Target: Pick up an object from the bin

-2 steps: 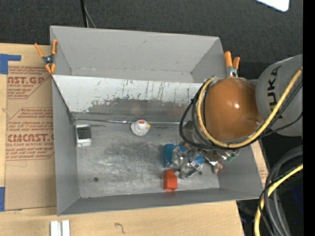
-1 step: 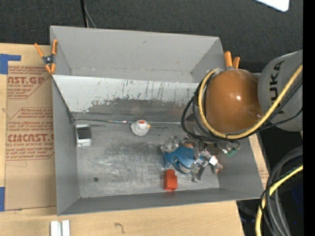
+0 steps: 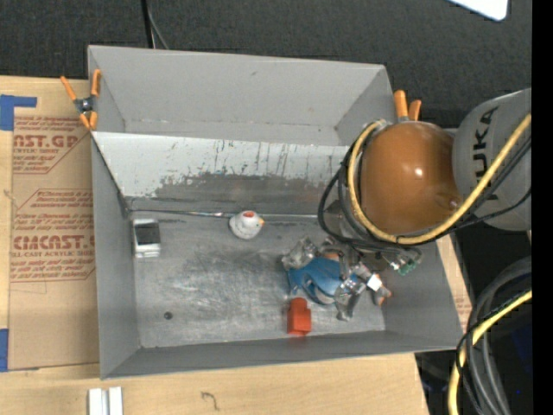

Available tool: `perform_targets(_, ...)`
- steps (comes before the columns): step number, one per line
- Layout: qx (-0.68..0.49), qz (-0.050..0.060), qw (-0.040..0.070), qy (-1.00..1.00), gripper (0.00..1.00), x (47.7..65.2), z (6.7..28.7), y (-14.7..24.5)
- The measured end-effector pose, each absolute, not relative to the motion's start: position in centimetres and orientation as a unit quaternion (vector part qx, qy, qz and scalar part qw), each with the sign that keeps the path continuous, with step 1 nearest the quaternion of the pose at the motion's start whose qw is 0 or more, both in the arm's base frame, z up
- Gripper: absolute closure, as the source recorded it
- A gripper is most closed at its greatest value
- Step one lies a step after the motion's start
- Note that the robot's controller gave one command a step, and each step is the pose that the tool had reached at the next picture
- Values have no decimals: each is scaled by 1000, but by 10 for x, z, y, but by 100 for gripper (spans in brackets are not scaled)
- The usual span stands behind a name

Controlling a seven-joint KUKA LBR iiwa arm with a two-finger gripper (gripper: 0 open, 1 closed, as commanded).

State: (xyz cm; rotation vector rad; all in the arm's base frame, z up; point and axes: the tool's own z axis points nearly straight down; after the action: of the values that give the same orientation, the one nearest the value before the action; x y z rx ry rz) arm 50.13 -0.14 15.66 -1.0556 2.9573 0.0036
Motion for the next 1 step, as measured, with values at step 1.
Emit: perform_targets(1,-410,1,1,912,100,498,72,-1)
